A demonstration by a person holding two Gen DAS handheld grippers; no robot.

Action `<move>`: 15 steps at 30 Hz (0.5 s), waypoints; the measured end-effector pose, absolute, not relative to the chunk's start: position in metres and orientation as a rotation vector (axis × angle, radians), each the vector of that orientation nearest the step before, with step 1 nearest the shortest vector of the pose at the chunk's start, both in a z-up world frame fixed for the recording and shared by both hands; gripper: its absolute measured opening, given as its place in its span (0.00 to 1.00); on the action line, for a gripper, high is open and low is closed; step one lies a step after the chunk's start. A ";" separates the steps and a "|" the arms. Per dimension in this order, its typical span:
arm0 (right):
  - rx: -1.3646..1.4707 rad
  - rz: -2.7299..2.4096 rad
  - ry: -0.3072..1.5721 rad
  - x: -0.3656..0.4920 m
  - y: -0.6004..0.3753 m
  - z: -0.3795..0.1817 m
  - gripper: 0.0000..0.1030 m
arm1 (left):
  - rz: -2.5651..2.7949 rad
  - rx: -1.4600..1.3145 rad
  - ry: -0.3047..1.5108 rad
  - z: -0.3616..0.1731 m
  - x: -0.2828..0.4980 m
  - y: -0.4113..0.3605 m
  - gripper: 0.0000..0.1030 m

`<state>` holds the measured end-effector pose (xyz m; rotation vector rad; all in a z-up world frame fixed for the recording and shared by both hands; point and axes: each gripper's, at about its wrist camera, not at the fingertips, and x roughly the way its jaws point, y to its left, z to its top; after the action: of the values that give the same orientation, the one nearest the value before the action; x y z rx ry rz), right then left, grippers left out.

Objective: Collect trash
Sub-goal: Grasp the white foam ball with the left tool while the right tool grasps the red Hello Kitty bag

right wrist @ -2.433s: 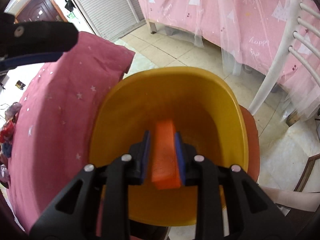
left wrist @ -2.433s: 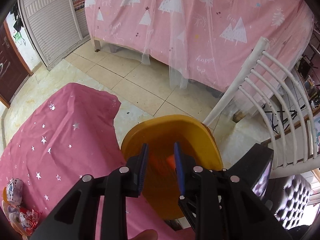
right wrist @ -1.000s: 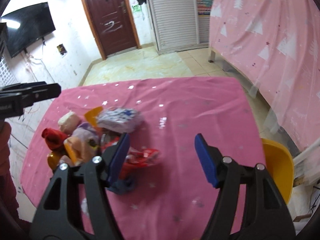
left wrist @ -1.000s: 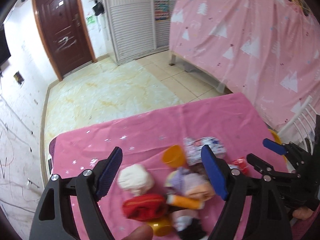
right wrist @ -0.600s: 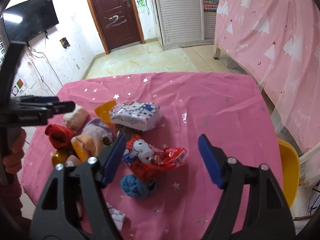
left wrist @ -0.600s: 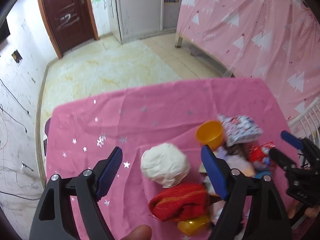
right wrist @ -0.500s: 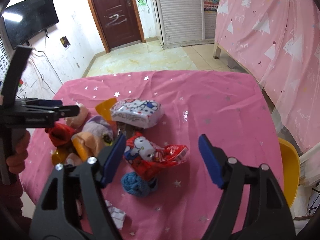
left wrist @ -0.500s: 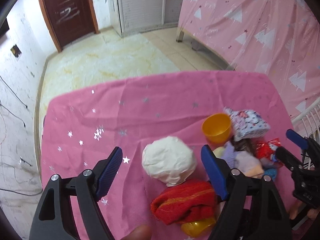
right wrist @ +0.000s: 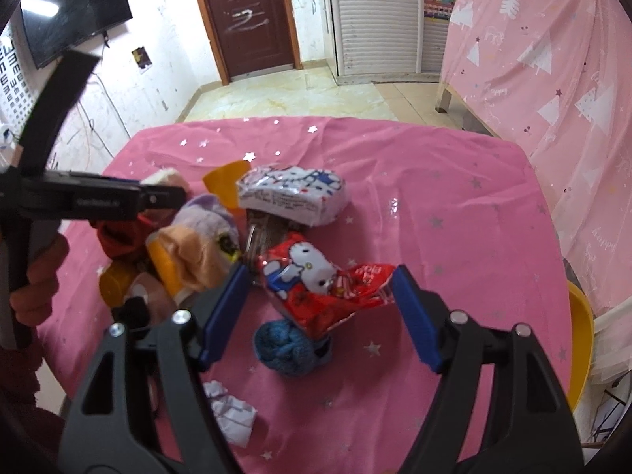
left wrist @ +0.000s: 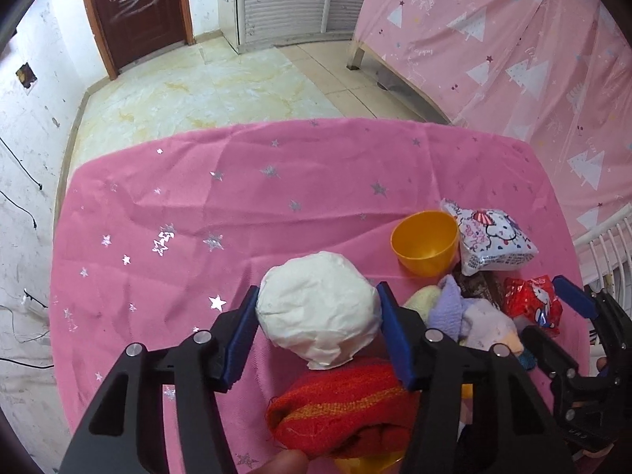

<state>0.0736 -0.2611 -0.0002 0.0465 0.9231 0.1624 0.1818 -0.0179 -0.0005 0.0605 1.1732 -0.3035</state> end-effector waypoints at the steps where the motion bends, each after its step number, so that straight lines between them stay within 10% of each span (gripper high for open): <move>1: 0.042 0.164 0.928 0.075 -0.261 -0.001 0.70 | -0.303 0.057 1.165 0.002 0.181 -0.018 0.51; 9: 0.018 0.149 0.946 0.083 -0.259 -0.008 0.69 | -0.299 0.050 1.094 0.032 0.181 -0.016 0.51; 15: -0.011 0.147 0.934 0.082 -0.256 -0.006 0.39 | -0.306 0.059 1.083 0.036 0.179 -0.019 0.51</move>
<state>0.0823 -0.2563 -0.0056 -0.0114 0.9342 0.1470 0.1790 -0.0193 0.0360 0.0587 1.0826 -0.3064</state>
